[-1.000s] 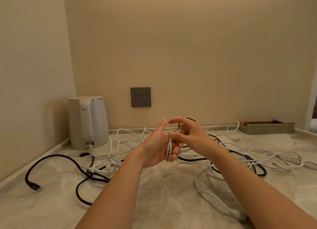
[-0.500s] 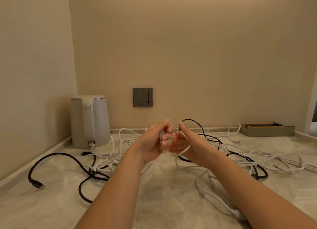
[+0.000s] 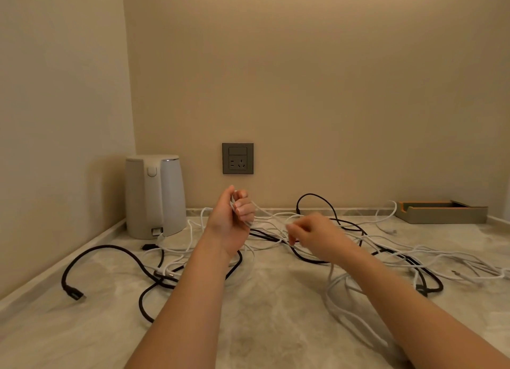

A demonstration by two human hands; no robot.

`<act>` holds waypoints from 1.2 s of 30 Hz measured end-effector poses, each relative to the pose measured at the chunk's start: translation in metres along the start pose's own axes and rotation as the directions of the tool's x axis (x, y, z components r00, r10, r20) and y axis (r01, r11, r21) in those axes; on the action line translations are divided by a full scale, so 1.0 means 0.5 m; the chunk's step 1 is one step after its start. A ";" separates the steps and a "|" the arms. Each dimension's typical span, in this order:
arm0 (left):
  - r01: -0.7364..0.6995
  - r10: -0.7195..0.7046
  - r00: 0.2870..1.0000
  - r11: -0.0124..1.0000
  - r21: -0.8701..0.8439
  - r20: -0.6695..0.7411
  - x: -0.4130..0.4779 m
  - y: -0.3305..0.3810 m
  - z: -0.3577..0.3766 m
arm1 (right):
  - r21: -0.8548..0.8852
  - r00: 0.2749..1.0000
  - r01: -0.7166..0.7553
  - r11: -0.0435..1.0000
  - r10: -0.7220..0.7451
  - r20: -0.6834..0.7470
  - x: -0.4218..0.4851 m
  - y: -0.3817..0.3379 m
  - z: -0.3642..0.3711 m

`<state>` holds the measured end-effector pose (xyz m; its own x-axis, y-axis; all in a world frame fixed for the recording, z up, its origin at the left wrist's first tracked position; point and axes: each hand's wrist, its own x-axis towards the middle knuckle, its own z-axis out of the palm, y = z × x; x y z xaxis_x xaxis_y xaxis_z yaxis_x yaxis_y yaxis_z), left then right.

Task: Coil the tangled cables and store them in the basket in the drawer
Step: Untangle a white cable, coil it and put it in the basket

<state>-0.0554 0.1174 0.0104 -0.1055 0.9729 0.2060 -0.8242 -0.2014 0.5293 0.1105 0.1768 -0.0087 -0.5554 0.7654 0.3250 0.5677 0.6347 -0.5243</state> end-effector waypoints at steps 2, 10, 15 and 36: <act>-0.022 0.021 1.000 0.999 -0.038 -0.021 0.000 0.002 -0.001 | -0.138 0.989 0.073 0.988 -0.054 0.138 -0.009 -0.028 0.010; -0.158 0.184 0.948 0.981 0.116 -0.260 0.016 0.004 -0.017 | -0.348 0.878 0.341 0.873 -0.164 0.450 -0.057 -0.096 0.019; -0.164 0.334 0.883 0.878 0.449 -0.329 0.024 -0.007 -0.021 | -0.500 0.866 0.463 0.732 -0.494 0.078 -0.048 -0.100 0.008; 0.258 -0.441 0.895 0.639 0.724 0.070 -0.015 -0.077 0.037 | 0.149 0.896 0.218 0.964 -0.138 -0.422 0.019 0.023 -0.014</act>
<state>-0.0125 0.1160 0.0036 0.3081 0.9513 0.0086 -0.1508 0.0399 0.9878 0.1158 0.1923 -0.0063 -0.3192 0.6433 0.6959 0.3358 0.7634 -0.5517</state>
